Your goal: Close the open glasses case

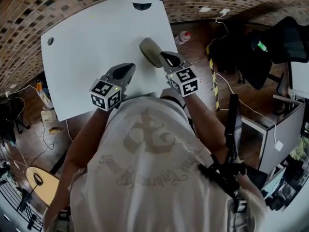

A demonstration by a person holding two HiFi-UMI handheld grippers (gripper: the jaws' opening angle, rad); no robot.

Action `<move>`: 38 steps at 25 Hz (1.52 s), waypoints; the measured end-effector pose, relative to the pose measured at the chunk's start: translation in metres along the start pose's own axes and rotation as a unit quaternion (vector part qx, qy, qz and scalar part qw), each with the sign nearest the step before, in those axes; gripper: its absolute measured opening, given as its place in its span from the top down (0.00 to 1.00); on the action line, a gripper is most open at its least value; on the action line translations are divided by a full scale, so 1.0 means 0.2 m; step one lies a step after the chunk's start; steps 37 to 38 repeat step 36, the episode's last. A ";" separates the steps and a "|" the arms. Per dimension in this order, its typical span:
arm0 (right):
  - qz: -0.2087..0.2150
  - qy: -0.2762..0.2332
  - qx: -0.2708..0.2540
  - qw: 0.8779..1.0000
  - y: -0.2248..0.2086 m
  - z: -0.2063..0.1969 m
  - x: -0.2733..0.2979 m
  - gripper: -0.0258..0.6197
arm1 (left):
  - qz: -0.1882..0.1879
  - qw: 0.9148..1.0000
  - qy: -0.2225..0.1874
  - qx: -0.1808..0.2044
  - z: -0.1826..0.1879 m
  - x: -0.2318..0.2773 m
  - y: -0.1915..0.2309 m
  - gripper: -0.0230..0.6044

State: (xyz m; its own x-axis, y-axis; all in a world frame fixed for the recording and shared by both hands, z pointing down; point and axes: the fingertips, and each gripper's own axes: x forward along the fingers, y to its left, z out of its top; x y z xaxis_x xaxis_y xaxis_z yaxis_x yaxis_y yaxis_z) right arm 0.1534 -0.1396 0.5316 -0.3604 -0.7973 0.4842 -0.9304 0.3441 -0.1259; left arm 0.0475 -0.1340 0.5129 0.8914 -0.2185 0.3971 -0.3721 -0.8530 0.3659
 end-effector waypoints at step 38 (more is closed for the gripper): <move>-0.064 -0.088 0.102 0.989 0.19 -0.12 -0.51 0.94 | -0.104 0.992 0.034 0.062 -0.07 0.00 -0.33 0.95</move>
